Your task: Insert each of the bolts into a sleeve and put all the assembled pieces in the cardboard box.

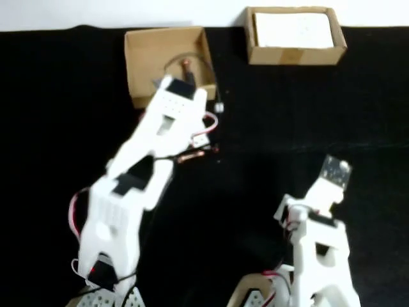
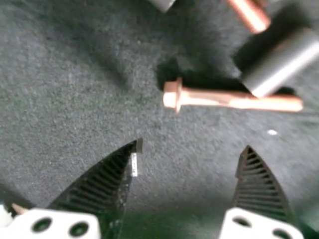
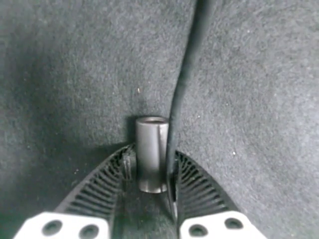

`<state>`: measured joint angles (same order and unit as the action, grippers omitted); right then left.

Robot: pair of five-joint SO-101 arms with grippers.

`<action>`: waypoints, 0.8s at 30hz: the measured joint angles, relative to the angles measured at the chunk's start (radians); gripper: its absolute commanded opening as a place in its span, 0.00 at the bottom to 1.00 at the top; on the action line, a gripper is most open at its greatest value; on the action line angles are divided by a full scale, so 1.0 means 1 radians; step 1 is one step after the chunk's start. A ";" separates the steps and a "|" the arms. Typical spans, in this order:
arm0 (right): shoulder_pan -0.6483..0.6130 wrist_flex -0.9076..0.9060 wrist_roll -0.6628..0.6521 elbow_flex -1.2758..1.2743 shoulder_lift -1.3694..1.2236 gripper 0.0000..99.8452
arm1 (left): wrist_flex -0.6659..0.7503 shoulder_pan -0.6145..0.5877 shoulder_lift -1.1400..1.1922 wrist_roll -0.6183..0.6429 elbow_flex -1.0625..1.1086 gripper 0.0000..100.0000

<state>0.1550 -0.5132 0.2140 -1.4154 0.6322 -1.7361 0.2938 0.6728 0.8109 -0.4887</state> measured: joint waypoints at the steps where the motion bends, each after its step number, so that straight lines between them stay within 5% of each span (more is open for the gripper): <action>1: 0.000 0.009 0.003 -0.006 0.000 0.01 | -0.002 0.000 0.017 0.000 -0.005 0.27; 13: 0.000 0.026 0.097 -0.017 0.000 0.01 | 0.023 0.002 0.098 0.000 -0.018 0.26; 20: 0.000 0.026 0.100 -0.017 0.000 0.01 | 0.063 -0.015 0.152 -0.015 -0.054 0.05; 24: 0.000 0.026 0.103 -0.017 0.000 0.01 | 0.092 -0.054 0.164 -0.069 -0.054 0.03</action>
<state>0.1550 -0.4872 0.3168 -1.4323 0.6322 -1.6441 0.2401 0.8370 0.7419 -0.5424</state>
